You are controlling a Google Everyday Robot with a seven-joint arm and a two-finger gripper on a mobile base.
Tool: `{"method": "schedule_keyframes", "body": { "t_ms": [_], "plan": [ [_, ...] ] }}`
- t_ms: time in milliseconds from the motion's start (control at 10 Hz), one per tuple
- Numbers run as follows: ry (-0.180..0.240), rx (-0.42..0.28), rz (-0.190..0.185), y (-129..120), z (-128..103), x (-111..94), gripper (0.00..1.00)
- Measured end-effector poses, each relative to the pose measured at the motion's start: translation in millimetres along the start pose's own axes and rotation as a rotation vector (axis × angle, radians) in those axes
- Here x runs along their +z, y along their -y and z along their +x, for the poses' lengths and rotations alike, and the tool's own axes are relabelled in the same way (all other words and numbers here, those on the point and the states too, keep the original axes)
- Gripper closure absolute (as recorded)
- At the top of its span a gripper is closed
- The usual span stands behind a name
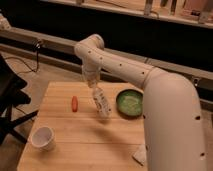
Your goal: Stand the bottle upright
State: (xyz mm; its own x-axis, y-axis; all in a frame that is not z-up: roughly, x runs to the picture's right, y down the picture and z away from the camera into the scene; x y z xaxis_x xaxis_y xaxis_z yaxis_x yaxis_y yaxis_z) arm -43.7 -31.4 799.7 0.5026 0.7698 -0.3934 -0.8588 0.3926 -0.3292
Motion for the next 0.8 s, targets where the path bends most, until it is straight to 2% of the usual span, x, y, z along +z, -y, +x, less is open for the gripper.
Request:
{"method": "schedule_keyframes", "body": {
  "t_ms": [200,500,800],
  "plan": [
    [0.039,0.002,-0.021,-1.6,-0.6,-3.3,1.0],
    [0.079,0.004,-0.002,7.2,4.3,-4.7,1.0],
    [0.135,0.018,-0.009,21.4,15.3,-4.2,1.0]
  ]
}}
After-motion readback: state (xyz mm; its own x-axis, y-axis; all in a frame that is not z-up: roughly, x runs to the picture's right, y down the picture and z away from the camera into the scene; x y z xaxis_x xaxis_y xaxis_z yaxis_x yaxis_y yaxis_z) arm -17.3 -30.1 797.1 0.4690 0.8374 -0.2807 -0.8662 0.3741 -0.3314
